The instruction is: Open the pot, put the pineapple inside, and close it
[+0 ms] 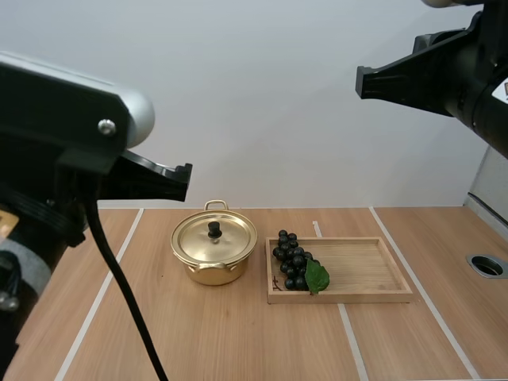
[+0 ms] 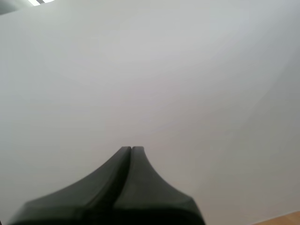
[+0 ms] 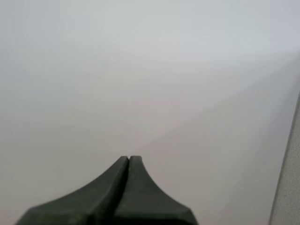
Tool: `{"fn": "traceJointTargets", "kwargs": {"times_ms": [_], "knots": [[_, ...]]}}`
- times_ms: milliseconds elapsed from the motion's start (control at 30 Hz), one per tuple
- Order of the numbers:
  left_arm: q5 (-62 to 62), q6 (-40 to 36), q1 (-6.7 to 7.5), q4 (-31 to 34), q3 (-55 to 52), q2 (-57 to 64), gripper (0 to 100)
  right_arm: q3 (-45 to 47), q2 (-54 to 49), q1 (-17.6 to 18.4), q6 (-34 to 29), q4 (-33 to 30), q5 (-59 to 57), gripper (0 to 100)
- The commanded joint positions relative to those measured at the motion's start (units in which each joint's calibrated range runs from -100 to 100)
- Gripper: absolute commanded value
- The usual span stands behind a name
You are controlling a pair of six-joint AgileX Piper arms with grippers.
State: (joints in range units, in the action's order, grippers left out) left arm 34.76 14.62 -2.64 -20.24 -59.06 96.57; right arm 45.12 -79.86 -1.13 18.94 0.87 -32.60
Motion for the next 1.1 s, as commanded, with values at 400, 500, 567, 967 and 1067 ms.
{"fn": "traceJointTargets", "kwargs": {"times_ms": [400,500,567,967,1067], "knots": [[-2.7,-7.9,-0.1,2.3,-7.2,3.4,0,0.6,-8.5,2.7,2.7,-0.1,-3.2,0],[-2.7,-8.2,-0.1,2.5,-7.2,3.4,0,3.9,-11.2,2.5,2.7,-0.5,-0.5,0],[-2.7,-8.2,-0.1,3.0,-7.4,3.4,0,7.5,-13.0,1.6,2.7,0.1,1.5,0],[-3.3,-8.2,4.51,13.3,-20.0,3.4,0,24.0,-14.7,-1.0,2.7,3.9,8.0,0],[-3.5,-8.2,4.66,13.3,-23.3,3.4,0,24.4,-15.4,-1.0,2.7,3.9,2.3,0]]}}
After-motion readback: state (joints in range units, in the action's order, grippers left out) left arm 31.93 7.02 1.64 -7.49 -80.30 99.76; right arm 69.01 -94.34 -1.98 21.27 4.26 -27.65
